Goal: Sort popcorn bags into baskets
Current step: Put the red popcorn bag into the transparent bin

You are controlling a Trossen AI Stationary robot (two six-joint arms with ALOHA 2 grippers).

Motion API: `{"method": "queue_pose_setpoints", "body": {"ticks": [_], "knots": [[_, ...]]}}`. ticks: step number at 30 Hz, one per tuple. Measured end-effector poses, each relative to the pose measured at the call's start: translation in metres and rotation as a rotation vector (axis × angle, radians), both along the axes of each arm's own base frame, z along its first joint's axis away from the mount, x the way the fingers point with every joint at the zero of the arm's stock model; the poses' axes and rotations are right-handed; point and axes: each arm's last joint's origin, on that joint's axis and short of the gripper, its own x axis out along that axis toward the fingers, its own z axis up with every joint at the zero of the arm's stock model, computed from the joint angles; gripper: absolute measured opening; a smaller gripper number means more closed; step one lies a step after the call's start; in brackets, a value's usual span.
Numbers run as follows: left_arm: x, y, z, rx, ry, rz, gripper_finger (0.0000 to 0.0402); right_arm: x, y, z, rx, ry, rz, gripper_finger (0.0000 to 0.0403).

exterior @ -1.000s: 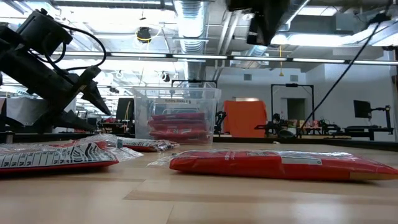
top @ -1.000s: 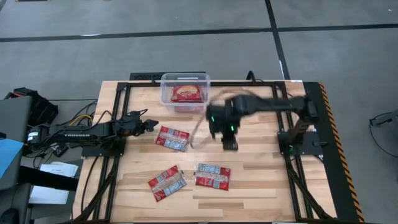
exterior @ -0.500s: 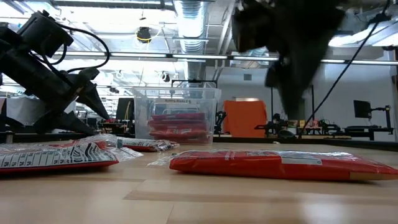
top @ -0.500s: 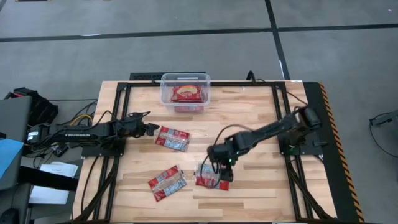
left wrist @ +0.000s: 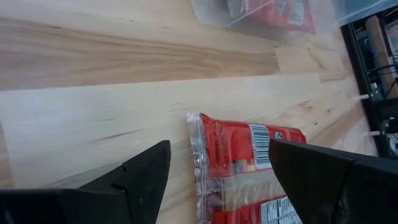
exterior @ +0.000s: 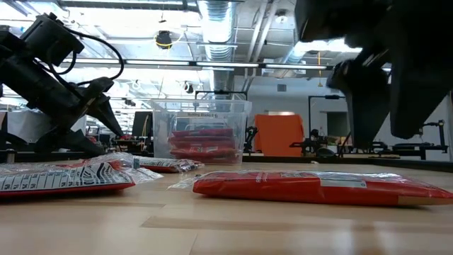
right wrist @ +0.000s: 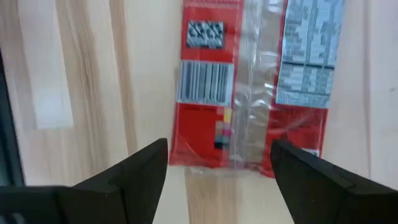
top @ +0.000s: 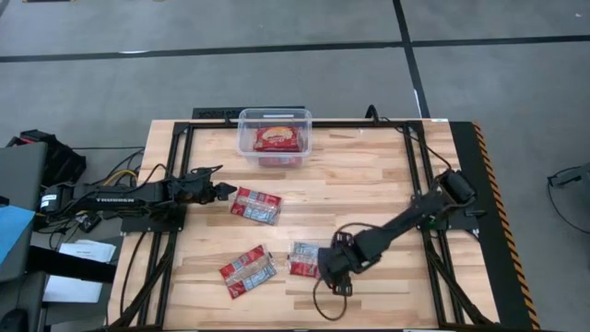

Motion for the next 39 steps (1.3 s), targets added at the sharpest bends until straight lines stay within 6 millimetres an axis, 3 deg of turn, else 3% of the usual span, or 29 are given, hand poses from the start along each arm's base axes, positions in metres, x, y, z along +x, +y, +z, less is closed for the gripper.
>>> {"method": "queue_pose_setpoints", "body": {"ticks": [5, 11, 14, 21, 28, 34, 39], "knots": [[0.000, 0.000, 0.000, -0.017, -0.008, 0.010, 0.0261, -0.011, 0.025, -0.003, -0.120, -0.113, -0.012, 0.0306], [0.000, 0.000, 0.000, -0.020, -0.011, 0.014, 0.0261, -0.009, 0.030, 0.001, -0.165, -0.208, -0.045, 0.0306], [0.000, 0.000, 0.000, -0.020, -0.010, 0.013, 0.0261, -0.004, 0.034, -0.009, -0.161, -0.217, -0.050, 0.0306], [0.000, 0.000, -0.001, -0.026, -0.006, 0.016, 0.0261, 0.002, 0.049, -0.038, -0.167, -0.141, -0.079, 0.0306], [0.001, 0.000, -0.004, -0.036, 0.019, 0.013, 0.0261, 0.009, 0.045, -0.051, -0.321, -0.024, -0.175, 0.0298], [0.001, 0.000, -0.006, -0.042, 0.039, 0.013, 0.0261, 0.016, 0.040, -0.055, -0.343, -0.024, -0.220, 0.0240], [0.001, 0.000, -0.006, -0.047, 0.040, 0.015, 0.0261, 0.018, 0.030, -0.056, -0.365, 0.003, -0.247, 0.0121]]}}
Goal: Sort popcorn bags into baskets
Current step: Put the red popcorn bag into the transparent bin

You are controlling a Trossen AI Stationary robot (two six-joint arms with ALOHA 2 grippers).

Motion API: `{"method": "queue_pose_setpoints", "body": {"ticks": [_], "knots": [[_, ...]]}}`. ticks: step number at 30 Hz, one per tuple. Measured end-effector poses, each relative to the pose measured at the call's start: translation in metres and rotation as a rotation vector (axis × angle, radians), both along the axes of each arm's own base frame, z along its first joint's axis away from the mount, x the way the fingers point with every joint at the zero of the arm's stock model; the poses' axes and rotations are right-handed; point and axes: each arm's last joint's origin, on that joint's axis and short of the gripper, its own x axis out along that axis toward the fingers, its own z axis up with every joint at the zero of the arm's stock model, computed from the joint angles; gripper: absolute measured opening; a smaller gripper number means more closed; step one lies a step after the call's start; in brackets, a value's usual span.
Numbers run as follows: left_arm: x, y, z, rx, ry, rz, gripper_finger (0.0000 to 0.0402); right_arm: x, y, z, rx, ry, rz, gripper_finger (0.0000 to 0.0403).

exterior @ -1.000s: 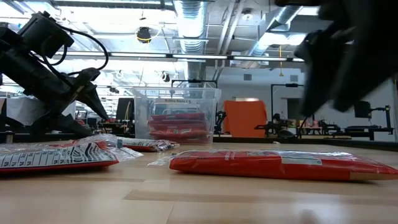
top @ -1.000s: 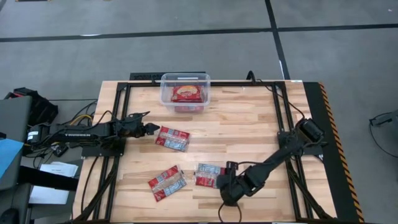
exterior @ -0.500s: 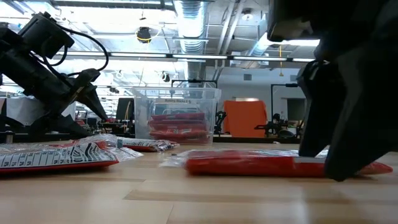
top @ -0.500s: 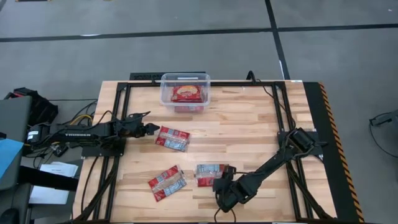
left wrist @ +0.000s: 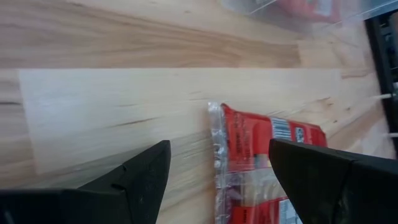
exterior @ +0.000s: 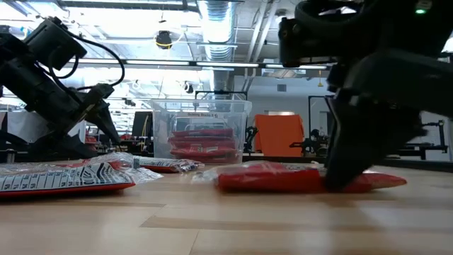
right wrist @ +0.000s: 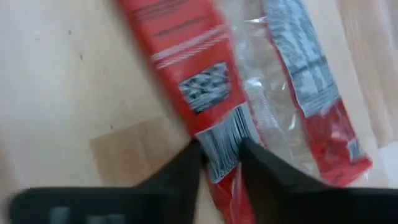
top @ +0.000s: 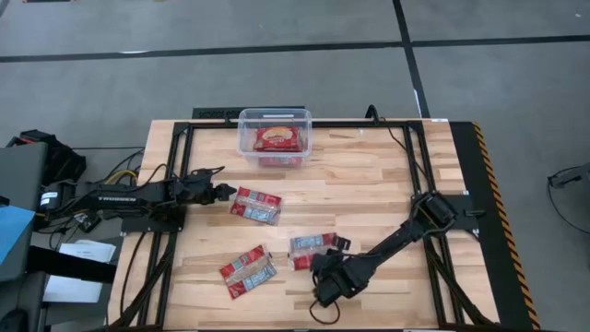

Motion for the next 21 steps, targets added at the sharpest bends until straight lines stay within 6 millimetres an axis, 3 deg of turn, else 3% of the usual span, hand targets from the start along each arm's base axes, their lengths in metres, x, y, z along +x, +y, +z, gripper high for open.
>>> {"method": "queue_pose_setpoints", "body": {"ticks": [3, 4, 8, 12, 21], "knots": [[0.000, 0.000, 0.000, -0.003, -0.001, 0.001, 0.0261, 0.001, -0.003, 0.008, 0.030, 0.005, 0.020, 0.0031], [0.000, 0.000, 0.000, -0.003, -0.001, 0.002, 0.0261, 0.002, -0.005, 0.012, 0.050, 0.011, 0.036, 0.0019], [0.000, 0.000, 0.000, -0.003, -0.002, 0.002, 0.0261, 0.005, -0.021, 0.035, 0.122, 0.036, 0.087, 0.0012], [0.000, 0.000, 0.000, -0.004, -0.002, 0.002, 0.0261, 0.012, -0.048, 0.076, 0.206, -0.026, 0.160, 0.0005], [0.000, 0.000, 0.000, -0.004, -0.001, -0.003, 0.0261, 0.015, -0.134, 0.152, 0.360, -0.212, 0.273, 0.0003]]}}
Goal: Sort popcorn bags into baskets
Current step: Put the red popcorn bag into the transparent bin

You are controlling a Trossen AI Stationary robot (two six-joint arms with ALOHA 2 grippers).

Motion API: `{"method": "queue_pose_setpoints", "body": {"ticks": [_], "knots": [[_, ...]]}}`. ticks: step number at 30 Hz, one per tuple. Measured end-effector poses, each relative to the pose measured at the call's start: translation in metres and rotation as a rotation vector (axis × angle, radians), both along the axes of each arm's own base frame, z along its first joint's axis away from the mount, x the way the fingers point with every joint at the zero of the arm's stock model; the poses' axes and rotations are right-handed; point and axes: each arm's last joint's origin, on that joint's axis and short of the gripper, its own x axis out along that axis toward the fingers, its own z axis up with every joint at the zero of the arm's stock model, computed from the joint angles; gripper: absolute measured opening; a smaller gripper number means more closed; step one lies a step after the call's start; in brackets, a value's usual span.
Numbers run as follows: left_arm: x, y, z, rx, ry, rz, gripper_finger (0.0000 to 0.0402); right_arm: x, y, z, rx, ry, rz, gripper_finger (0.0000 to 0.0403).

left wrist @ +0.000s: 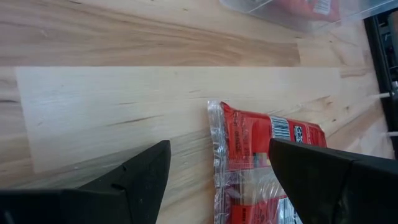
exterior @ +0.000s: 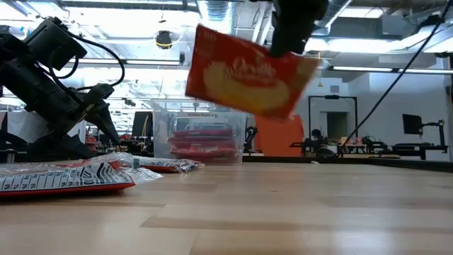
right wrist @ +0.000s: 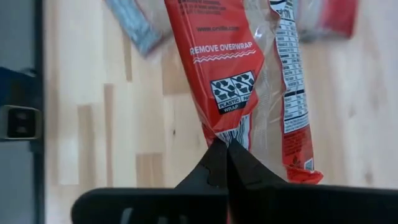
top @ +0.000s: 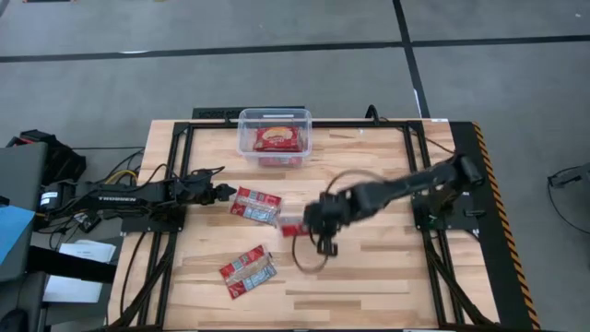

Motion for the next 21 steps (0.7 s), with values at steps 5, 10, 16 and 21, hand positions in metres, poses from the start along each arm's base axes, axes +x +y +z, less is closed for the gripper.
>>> {"method": "queue_pose_setpoints", "body": {"ticks": [5, 10, 16, 21], "knots": [[0.000, 0.000, 0.000, 0.000, 0.000, 0.000, 0.0261, -0.003, -0.054, 0.033, 0.026, -0.160, -0.020, 0.0003], [0.000, 0.000, 0.000, 0.007, 0.003, -0.005, 0.0261, -0.006, -0.104, 0.064, 0.025, -0.399, -0.046, 0.0002], [0.000, 0.000, 0.000, 0.025, 0.012, -0.007, 0.0261, -0.004, -0.164, 0.081, -0.062, -0.623, -0.144, 0.0002], [0.000, 0.001, 0.000, 0.065, 0.031, -0.018, 0.0261, 0.011, -0.211, 0.062, -0.132, -0.672, -0.227, 0.0002]]}}
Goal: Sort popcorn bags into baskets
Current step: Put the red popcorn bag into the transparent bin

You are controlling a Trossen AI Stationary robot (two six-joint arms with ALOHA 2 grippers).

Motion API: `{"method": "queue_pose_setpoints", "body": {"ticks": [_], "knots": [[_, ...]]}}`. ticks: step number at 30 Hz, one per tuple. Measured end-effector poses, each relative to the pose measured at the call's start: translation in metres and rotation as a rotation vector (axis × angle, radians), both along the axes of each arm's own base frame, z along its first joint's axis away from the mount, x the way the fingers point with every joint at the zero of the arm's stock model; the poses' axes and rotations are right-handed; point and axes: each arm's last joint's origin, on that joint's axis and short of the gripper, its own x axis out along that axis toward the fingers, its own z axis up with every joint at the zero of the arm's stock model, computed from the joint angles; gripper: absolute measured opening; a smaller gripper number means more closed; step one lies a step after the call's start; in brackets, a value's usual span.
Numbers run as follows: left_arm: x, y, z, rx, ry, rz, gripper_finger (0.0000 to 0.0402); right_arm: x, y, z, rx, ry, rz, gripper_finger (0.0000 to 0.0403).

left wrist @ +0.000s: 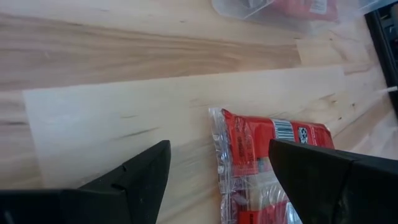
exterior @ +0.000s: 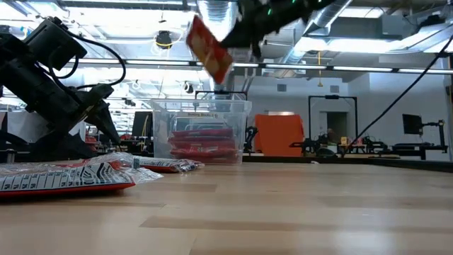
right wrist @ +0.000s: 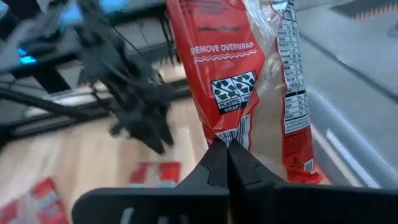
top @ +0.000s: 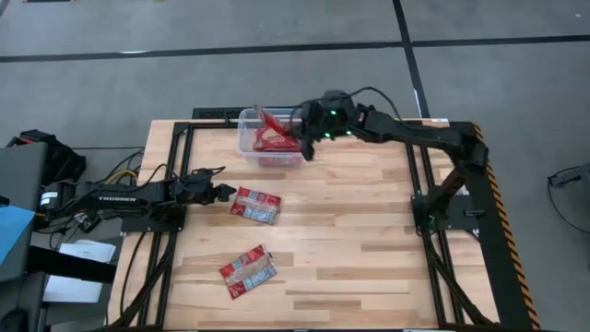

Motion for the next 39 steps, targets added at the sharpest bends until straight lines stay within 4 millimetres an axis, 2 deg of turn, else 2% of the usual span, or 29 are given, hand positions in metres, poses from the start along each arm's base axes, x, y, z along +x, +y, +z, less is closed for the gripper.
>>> {"method": "queue_pose_setpoints", "body": {"ticks": [5, 14, 21, 27, 35, 39], "knots": [[0.000, 0.000, 0.000, 0.030, 0.017, -0.019, 0.0261, 0.017, -0.027, -0.033, -0.002, 0.128, -0.009, 0.0002], [0.000, 0.001, 0.000, 0.015, 0.003, 0.038, 0.0261, 0.041, -0.066, -0.065, -0.074, 0.361, 0.033, 0.0002], [0.000, 0.001, -0.001, -0.057, -0.032, 0.104, 0.0261, 0.049, -0.077, -0.089, -0.142, 0.572, 0.025, 0.0010], [0.000, 0.002, -0.002, -0.071, -0.040, 0.137, 0.0261, 0.053, -0.079, -0.099, -0.170, 0.615, 0.060, 0.0054], [0.000, 0.002, -0.002, -0.067, -0.042, 0.146, 0.0261, 0.054, -0.080, -0.092, -0.220, 0.588, 0.063, 0.0155], [0.000, 0.002, -0.002, -0.070, -0.042, 0.143, 0.0261, 0.051, -0.078, -0.055, -0.232, 0.557, 0.059, 0.0202]]}}
